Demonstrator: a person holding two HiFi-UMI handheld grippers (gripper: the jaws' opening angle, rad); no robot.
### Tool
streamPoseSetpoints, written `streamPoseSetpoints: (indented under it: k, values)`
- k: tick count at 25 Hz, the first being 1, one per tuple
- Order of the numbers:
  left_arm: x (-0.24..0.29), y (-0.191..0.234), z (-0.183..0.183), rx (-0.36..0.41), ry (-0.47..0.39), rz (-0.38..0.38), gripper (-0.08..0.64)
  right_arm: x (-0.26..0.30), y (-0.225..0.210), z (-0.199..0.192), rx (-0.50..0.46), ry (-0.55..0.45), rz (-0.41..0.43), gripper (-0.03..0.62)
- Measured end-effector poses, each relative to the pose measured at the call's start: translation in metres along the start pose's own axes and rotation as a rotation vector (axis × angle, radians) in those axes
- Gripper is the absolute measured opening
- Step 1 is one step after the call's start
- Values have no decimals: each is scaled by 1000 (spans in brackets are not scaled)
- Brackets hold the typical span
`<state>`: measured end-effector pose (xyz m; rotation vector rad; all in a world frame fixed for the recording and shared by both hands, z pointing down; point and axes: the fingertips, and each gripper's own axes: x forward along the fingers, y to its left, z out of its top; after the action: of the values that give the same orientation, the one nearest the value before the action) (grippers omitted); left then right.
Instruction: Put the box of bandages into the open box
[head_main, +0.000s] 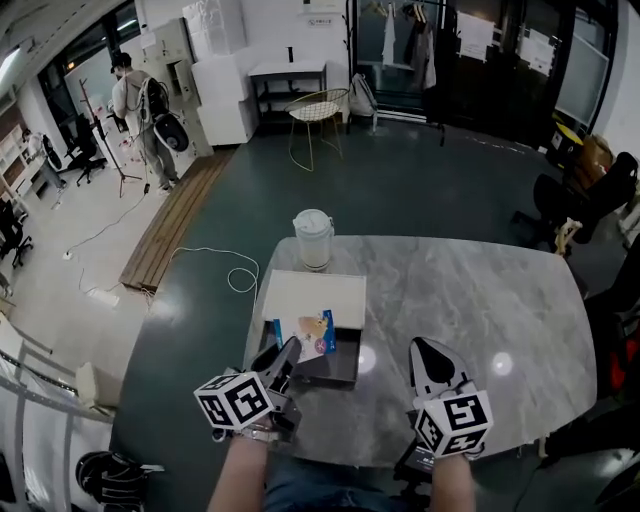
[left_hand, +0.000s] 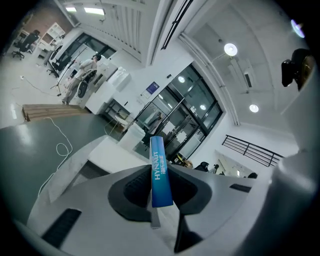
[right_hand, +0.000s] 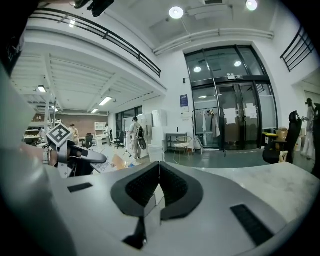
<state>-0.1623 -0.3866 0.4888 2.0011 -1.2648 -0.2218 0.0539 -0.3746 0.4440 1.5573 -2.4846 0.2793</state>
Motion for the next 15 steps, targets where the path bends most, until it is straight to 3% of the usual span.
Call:
streamPoseSetpoints:
  k: [8, 15]
  values:
    - [19, 23, -45, -69, 195, 30, 86, 4, 0, -36, 22, 98, -26, 25]
    - [32, 36, -65, -109, 305, 56, 86, 11, -2, -44, 30, 130, -49, 25]
